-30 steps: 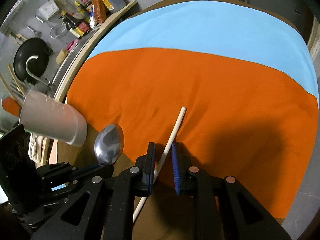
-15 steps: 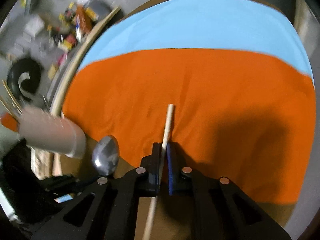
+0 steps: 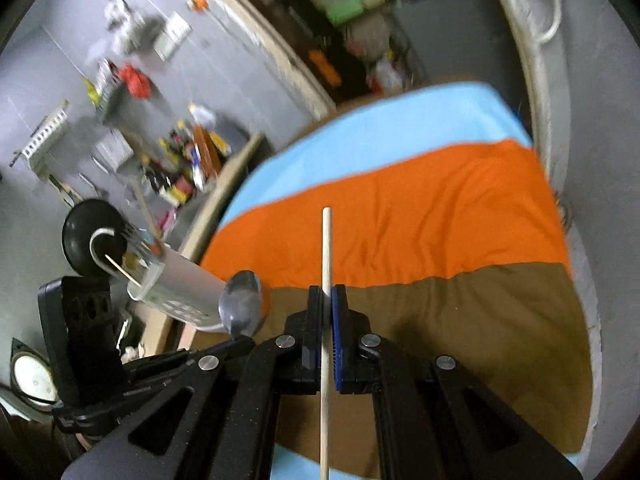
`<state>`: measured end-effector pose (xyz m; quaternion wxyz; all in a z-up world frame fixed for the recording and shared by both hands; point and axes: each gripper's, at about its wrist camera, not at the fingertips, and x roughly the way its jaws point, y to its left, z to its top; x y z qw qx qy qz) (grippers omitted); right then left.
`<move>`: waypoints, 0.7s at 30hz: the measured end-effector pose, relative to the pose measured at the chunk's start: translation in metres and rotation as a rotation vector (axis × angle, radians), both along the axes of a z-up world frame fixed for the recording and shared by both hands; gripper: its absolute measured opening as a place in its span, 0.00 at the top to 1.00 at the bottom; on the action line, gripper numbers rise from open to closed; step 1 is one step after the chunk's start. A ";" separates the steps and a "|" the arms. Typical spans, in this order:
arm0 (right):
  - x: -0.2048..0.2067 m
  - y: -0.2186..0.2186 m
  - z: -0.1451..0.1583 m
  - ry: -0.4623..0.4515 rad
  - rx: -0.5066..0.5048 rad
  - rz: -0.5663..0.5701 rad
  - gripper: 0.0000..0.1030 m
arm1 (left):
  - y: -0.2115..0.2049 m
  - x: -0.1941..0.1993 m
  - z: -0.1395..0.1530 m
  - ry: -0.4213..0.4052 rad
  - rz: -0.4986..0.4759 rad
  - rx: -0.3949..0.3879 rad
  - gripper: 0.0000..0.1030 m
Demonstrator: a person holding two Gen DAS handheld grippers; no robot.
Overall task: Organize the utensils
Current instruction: 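Lift the spoon and chopstick up over the white basket with both tools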
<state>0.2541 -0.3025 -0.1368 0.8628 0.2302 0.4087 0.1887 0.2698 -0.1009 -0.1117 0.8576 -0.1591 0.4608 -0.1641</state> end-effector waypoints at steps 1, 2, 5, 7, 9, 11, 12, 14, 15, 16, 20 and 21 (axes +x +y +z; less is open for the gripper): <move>-0.007 -0.002 0.006 -0.021 -0.001 -0.022 0.96 | 0.002 -0.006 0.008 -0.026 -0.007 0.000 0.97; -0.014 -0.003 0.011 -0.038 -0.002 -0.047 0.96 | 0.004 -0.011 0.015 -0.054 -0.014 0.007 0.97; -0.029 0.002 0.031 -0.100 -0.017 -0.110 0.96 | 0.013 -0.019 0.036 -0.127 -0.032 0.020 0.97; -0.031 0.004 0.044 -0.136 -0.037 -0.129 0.96 | 0.025 -0.025 0.053 -0.183 -0.043 0.026 0.97; -0.031 0.010 0.059 -0.182 -0.043 -0.147 0.96 | 0.035 -0.030 0.069 -0.241 -0.047 0.029 0.97; -0.036 0.019 0.075 -0.229 -0.044 -0.154 0.96 | 0.044 -0.032 0.082 -0.289 -0.040 0.024 0.97; -0.037 0.025 0.084 -0.258 -0.046 -0.156 0.96 | 0.051 -0.034 0.090 -0.315 -0.031 0.022 0.97; -0.041 0.037 0.099 -0.305 -0.044 -0.155 0.96 | 0.069 -0.036 0.104 -0.356 -0.007 0.017 0.97; -0.043 0.042 0.104 -0.318 -0.043 -0.156 0.96 | 0.078 -0.036 0.107 -0.366 0.004 0.009 0.97; -0.043 0.049 0.111 -0.336 -0.041 -0.155 0.96 | 0.088 -0.036 0.110 -0.376 0.020 0.000 0.97; -0.040 0.076 0.134 -0.424 -0.024 -0.145 0.96 | 0.138 -0.038 0.122 -0.407 0.113 -0.034 0.97; -0.039 0.083 0.138 -0.439 -0.017 -0.143 0.96 | 0.143 -0.035 0.122 -0.412 0.131 -0.035 0.97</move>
